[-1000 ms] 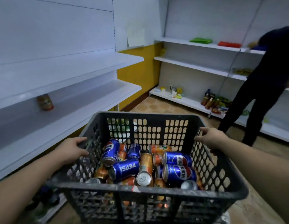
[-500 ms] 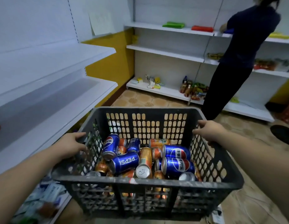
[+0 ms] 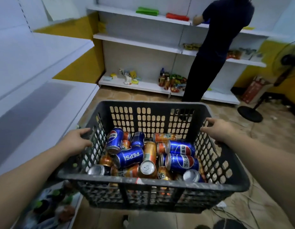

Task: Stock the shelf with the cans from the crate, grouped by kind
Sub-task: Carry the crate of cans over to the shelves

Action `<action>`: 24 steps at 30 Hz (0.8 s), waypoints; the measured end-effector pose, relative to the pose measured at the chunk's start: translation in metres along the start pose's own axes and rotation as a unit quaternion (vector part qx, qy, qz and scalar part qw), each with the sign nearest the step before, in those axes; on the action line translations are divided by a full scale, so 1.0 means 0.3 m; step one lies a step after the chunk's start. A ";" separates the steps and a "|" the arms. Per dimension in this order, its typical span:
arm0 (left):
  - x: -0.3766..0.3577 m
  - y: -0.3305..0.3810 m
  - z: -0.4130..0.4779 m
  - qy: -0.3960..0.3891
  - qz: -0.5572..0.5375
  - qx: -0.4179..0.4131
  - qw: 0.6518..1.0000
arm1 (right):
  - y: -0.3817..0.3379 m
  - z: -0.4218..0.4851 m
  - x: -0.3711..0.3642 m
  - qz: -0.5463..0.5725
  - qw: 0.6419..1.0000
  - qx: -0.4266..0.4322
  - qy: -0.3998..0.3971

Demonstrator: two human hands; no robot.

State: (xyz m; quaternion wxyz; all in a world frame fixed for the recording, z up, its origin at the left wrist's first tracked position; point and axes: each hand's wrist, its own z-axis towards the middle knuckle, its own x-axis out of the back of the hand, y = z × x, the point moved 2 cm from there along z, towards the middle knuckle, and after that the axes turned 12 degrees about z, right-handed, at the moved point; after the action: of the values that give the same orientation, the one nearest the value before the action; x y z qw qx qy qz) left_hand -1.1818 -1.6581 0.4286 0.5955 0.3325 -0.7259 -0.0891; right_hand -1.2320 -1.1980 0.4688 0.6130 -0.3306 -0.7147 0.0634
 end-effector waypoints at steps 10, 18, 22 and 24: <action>-0.100 0.110 0.289 0.001 0.018 0.007 1.000 | -0.010 0.361 -0.083 0.021 1.000 -0.021 -0.003; -0.290 0.189 0.494 0.047 0.009 0.100 0.994 | -0.019 0.780 -0.183 0.028 0.998 0.048 -0.042; -0.332 0.178 0.655 0.027 0.034 0.085 0.995 | -0.013 0.865 -0.268 0.019 0.998 0.014 -0.050; -0.326 0.141 0.759 0.020 0.035 0.067 0.997 | -0.026 0.897 -0.335 0.020 0.999 0.002 -0.037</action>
State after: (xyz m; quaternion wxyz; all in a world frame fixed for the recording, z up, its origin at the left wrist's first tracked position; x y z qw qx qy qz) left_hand -1.4013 -1.6289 0.3094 0.5887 0.3479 -0.7295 -0.0126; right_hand -1.4790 -1.1747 0.3240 0.5853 -0.3409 -0.7302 0.0895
